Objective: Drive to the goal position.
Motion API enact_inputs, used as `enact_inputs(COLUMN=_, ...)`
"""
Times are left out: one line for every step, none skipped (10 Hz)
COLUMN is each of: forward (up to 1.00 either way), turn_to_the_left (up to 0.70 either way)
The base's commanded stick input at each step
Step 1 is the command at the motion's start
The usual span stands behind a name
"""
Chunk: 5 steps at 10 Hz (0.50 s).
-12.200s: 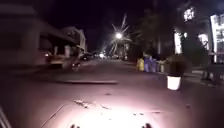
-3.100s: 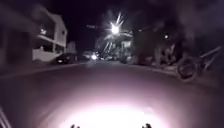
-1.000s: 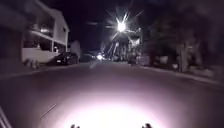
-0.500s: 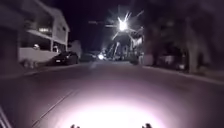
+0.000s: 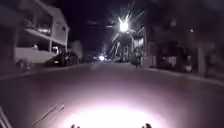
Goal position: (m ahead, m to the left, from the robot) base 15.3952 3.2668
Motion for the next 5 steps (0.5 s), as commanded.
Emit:
enact_inputs(forward=0.85, turn_to_the_left=0.00)
enact_inputs(forward=0.85, turn_to_the_left=0.00)
enact_inputs(forward=0.85, turn_to_the_left=0.00)
enact_inputs(forward=0.85, turn_to_the_left=0.00)
enact_inputs(forward=0.85, turn_to_the_left=0.00)
